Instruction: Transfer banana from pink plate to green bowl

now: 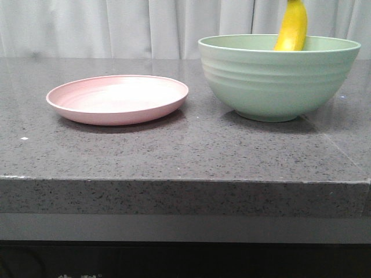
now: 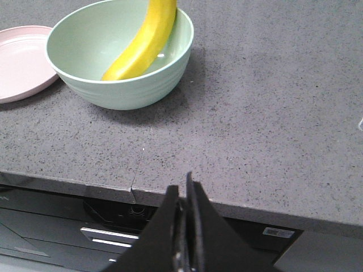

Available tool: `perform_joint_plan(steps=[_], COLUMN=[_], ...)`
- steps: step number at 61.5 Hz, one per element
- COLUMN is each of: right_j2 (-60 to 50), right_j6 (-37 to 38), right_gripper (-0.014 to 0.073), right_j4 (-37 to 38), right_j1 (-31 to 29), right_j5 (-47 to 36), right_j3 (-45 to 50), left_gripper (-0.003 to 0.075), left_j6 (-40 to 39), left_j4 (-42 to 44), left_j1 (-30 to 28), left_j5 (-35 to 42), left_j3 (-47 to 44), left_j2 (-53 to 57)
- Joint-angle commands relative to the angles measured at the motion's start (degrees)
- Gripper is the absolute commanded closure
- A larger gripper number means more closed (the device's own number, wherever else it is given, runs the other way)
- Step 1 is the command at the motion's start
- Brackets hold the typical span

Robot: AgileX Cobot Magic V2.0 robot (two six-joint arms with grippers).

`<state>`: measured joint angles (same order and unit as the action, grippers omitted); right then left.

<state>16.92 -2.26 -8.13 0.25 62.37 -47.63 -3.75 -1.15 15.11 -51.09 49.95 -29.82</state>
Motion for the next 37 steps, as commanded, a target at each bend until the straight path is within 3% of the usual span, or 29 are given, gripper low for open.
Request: perform_joint_plan(steps=[1, 17, 37], right_j2=[0.89, 0.89, 0.89], right_j6=[-0.15, -0.15, -0.15], right_gripper=[0.0662, 0.0662, 0.0662], right_j4=[-0.47, -0.47, -0.47], right_j1=[-0.25, -0.25, -0.25], right_j5=[-3.65, -3.45, -3.25], right_j3=[-1.08, -1.08, -1.08], left_gripper=[0.0739, 0.0739, 0.0739], left_j6=[-0.63, -0.63, -0.63], left_j4=[-0.41, -0.59, -6.0], left_j1=[-0.08, -0.7, -9.82], left_j5=[4.28, 8.05, 30.38], left_j3=[1.52, -1.47, -22.98], left_j2=[-0.28, 2.55, 17.57])
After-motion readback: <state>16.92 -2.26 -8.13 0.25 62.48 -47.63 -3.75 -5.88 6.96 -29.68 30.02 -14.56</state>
